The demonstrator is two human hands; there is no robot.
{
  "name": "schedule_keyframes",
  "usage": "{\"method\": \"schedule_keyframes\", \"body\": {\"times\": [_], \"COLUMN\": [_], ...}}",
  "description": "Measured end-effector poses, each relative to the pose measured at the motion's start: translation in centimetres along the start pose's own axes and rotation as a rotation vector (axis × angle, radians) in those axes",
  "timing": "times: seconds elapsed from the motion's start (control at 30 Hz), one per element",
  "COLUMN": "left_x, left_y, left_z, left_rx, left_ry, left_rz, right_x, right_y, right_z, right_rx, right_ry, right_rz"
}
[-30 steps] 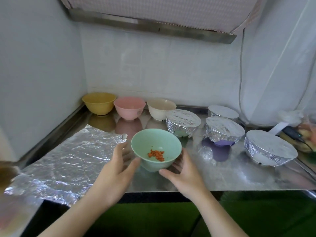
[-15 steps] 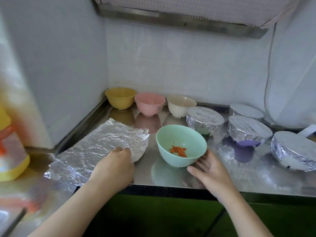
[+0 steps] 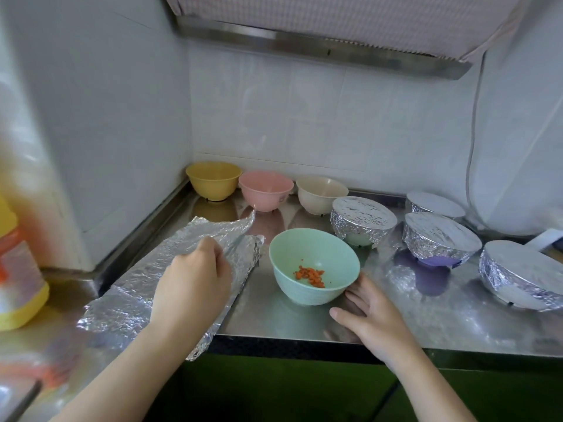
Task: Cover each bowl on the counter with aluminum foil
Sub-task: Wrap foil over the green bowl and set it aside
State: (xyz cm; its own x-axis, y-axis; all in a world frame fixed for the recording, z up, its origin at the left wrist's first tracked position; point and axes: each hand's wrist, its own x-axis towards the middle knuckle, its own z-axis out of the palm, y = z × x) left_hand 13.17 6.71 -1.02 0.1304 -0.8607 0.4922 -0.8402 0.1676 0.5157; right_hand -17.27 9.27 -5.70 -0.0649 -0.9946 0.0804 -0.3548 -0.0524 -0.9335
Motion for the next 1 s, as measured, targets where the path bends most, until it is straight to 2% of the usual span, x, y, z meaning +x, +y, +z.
{"method": "schedule_keyframes", "body": {"times": [0.2, 0.27, 0.33, 0.43, 0.57, 0.73, 0.87, 0.9, 1.0], "left_x": [-0.1, -0.3, -1.1, -2.3, -2.7, -2.4, -2.2, -2.2, -2.0], "left_y": [1.2, 2.4, 3.6, 4.6, 4.6, 4.7, 4.5, 4.5, 4.7], "left_z": [-0.8, -1.3, -1.4, -0.6, 0.3, 0.9, 1.5, 1.5, 1.2], "left_rx": [-0.034, -0.018, -0.008, -0.026, -0.074, -0.117, -0.110, -0.104, -0.106], "left_ry": [0.164, 0.208, 0.225, 0.152, 0.027, -0.032, -0.057, -0.060, -0.061], "left_rz": [0.199, 0.295, 0.431, 0.626, 0.761, 0.961, 1.007, 1.019, 1.033], "right_x": [0.2, 0.2, 0.1, 0.2, 1.1, 1.3, 1.7, 1.8, 1.5], "right_y": [0.3, 0.0, -0.3, -1.4, -4.4, -8.7, -10.3, -10.4, -10.5], "right_z": [0.0, 0.1, 0.0, -0.6, -1.7, -2.5, -2.0, -2.0, -1.9], "right_rx": [-0.001, 0.068, 0.207, 0.424, 0.449, 0.414, 0.216, 0.224, 0.457], "right_ry": [-0.008, 0.001, 0.084, 0.228, 0.375, 0.221, 0.117, 0.103, 0.101], "right_rz": [0.012, -0.013, -0.064, -0.118, -0.103, -0.035, -0.099, -0.113, -0.087]}}
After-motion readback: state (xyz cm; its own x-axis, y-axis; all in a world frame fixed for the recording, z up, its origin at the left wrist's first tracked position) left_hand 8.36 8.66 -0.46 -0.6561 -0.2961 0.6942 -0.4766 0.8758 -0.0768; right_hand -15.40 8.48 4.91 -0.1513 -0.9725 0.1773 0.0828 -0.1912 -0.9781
